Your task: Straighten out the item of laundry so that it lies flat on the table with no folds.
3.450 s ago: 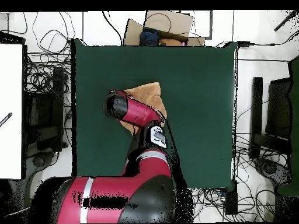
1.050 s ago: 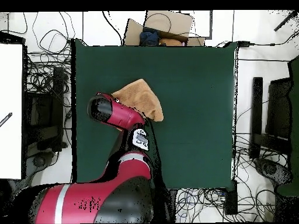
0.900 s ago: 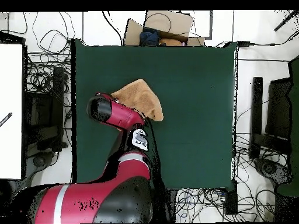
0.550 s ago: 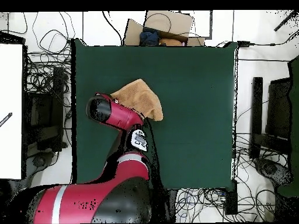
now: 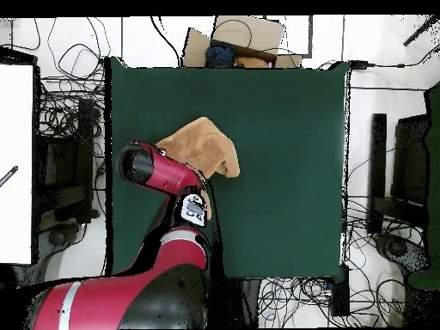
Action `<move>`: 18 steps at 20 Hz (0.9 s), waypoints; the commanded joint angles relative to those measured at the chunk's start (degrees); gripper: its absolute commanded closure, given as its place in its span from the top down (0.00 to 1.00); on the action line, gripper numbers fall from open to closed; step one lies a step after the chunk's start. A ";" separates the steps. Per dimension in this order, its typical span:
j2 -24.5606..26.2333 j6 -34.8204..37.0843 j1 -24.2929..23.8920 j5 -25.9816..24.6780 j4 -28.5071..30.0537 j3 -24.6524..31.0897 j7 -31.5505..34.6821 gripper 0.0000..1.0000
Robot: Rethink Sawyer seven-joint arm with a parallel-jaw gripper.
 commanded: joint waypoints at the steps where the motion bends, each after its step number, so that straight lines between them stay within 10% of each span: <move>1: 1.44 1.03 2.04 3.89 4.76 -0.45 18.50 1.00; 18: 1.28 -0.54 3.14 6.41 6.01 -0.28 18.29 1.00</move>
